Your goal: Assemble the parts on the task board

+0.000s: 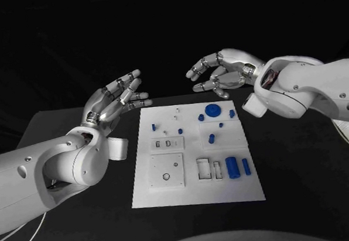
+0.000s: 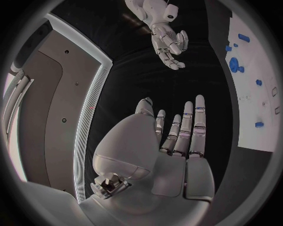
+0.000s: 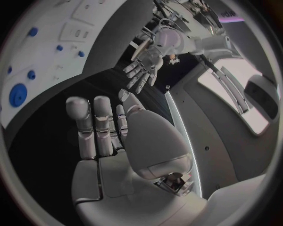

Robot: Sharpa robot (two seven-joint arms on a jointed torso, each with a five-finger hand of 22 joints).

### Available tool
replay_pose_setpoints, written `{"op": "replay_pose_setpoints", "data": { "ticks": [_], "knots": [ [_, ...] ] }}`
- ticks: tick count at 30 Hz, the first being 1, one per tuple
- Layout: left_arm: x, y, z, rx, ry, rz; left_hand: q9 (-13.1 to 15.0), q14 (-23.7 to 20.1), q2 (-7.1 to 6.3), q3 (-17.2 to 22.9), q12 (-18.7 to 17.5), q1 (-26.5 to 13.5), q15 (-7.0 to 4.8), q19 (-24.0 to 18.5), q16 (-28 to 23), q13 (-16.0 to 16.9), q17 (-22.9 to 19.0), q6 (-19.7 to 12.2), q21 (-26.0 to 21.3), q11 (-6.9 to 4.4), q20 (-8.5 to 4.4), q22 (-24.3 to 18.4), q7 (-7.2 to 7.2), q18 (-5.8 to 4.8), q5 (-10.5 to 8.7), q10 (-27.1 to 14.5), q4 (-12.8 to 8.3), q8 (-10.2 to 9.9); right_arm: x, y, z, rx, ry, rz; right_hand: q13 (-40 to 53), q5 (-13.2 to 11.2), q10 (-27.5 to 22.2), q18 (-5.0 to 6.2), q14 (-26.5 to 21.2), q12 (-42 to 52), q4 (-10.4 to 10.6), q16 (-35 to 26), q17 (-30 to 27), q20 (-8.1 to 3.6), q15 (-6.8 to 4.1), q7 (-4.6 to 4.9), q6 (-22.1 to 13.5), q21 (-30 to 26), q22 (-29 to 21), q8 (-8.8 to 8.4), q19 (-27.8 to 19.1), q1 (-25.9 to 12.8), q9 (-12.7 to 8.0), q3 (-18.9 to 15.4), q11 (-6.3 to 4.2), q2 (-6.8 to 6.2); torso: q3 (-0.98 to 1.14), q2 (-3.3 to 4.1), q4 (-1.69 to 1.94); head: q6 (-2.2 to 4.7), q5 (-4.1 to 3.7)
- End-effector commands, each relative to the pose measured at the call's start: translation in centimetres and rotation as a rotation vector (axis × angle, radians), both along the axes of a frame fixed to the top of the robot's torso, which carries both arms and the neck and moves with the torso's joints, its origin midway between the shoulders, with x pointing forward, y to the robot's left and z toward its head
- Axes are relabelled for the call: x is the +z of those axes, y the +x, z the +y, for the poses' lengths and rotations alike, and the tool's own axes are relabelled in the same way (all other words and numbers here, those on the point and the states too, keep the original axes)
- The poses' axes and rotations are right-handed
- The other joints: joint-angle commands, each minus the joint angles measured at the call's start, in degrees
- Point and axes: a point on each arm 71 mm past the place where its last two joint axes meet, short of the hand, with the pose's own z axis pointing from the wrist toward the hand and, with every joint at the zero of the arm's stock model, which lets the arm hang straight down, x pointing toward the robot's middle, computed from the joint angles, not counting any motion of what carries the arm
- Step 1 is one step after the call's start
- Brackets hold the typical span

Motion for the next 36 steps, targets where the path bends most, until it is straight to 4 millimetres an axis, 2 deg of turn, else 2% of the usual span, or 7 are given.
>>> {"op": "replay_pose_setpoints", "data": {
  "ticks": [1, 6, 13, 17, 22, 29, 36],
  "knots": [
    [0.8, -0.5, -0.2, -0.021, 0.023, -0.043, 0.0, 0.5, 0.03, -0.2, 0.8, 0.7, 0.0, 0.5, 0.7, -0.2, -0.2, 0.3, 0.4, 0.5, -0.06, 0.1, 0.39, 0.38, 0.83, 0.2, 0.0, -0.3, 0.1, -0.1, 0.5, 0.062, -0.475, -0.188, -1.2, 1.5, 1.7, -1.09, 2.6, -1.9, -0.5, 3.8, 5.8, -0.32, -0.32, -0.47, 1.5, 5.0, 7.1, -1.86, 2.1, -1.0, -0.3, 3.5, -0.48, -2.15, 1.22, 2.44, 2.04, 0.22, -0.98],
    [1.5, -1.1, 0.2, -0.03, 0.026, -0.052, 0.0, 0.3, -0.09, -0.2, 1.5, 1.1, 0.12, 0.7, 1.1, -0.5, -0.7, 0.3, 0.6, 0.87, -0.05, 0.1, 0.64, 0.3, 1.96, 0.4, 0.0, -0.4, 0.9, 0.5, 1.4, 0.091, -0.705, -0.321, -1.7, -2.1, 4.3, -2.18, 6.0, -3.6, 0.8, 7.1, 11.9, -0.51, -1.09, -1.67, 4.4, 8.8, 13.5, -4.13, 4.9, -3.8, 0.1, 5.9, -1.23, -4.45, 2.06, 3.86, 2.46, 0.72, -1.37],
    [2.1, -1.7, 0.3, -0.04, 0.026, -0.06, 0.0, -0.1, -0.28, 0.1, 2.3, 1.7, 0.34, 0.6, 1.4, -0.9, -1.3, 0.7, 0.7, 1.17, -0.01, 0.0, 1.39, 0.14, 3.52, 0.6, 0.0, -0.4, 0.7, 1.4, 1.8, 0.092, -0.804, -0.36, -1.7, -3.1, 5.7, -2.5, 7.3, -4.8, 1.3, 8.2, 14.3, -0.66, -1.07, -1.3, 6.4, 10.2, 15.9, -6.24, 5.8, -5.0, 0.6, 7.9, -1.2, -5.75, 2.53, 5.26, 2.98, 1.03, -2.03],
    [2.2, -1.8, 0.5, -0.041, 0.031, -0.063, 0.1, -0.2, -0.31, 0.4, 2.6, 2.1, 0.39, 0.5, 1.7, -1.1, -1.5, 1.5, 0.8, 1.23, -0.01, 0.0, 1.61, 0.1, 4.27, 0.7, 0.0, -0.3, -0.1, 2.0, 1.9, 0.089, -0.836, -0.392, -1.6, -0.3, 8.3, -3.05, 9.2, -5.2, 1.3, 9.1, 16.2, -0.73, -1.02, -2.4, 8.0, 11.9, 19.1, -7.44, 8.1, -5.3, 1.1, 10.1, -0.97, -6.65, 2.64, 5.93, 3.03, 1.0, -2.32],
    [2.3, -1.7, 0.6, -0.041, 0.034, -0.067, 0.4, -2.0, -0.53, 1.0, 3.2, 3.2, 0.17, 0.1, 1.4, -1.5, -2.5, 5.0, 0.7, 0.6, -0.25, -0.1, 2.7, 0.24, 5.29, 0.1, -0.1, 0.4, -1.1, 2.4, 1.8, 0.089, -0.869, -0.399, -1.5, 0.6, 10.0, -3.21, 9.9, -6.1, 1.5, 9.5, 17.6, -0.82, -1.29, -2.62, 9.3, 12.4, 20.0, -8.45, 8.5, -6.1, 1.7, 12.2, -1.29, -7.64, 2.84, 6.28, 3.64, 0.66, -2.73],
    [2.2, -1.5, 0.7, -0.042, 0.039, -0.06, 0.4, -3.8, -0.81, 1.5, 3.7, 4.0, 0.16, -0.1, 1.3, -1.7, -3.2, 5.6, 0.8, 0.56, -0.35, -0.2, 2.96, 0.29, 6.5, -0.3, 0.0, 0.6, -2.6, 2.4, 1.4, 0.099, -0.911, -0.388, -0.7, -4.7, 11.7, -3.48, 11.4, -6.5, 3.1, 10.6, 19.8, -1.07, -1.59, -1.74, 11.0, 13.2, 21.6, -9.37, 9.6, -9.1, 2.9, 13.0, -1.66, -9.08, 2.52, 6.17, 3.99, -0.4, -3.47],
    [2.1, -1.3, 0.7, -0.045, 0.041, -0.053, 0.4, -3.9, -0.82, 1.7, 3.8, 4.2, 0.26, -0.4, 1.5, -1.7, -3.3, 6.1, 0.7, 0.53, -0.3, -0.2, 3.2, 0.2, 6.88, -0.5, 0.0, 0.7, -3.9, 2.7, 0.9, 0.092, -0.928, -0.377, -0.1, -3.8, 12.1, -3.49, 11.6, -6.6, 3.4, 10.6, 20.2, -1.16, -1.67, -1.29, 11.5, 13.2, 21.8, -9.82, 9.6, -9.5, 3.5, 13.5, -1.72, -9.39, 2.24, 5.84, 4.03, -0.84, -3.44]
  ]
}}
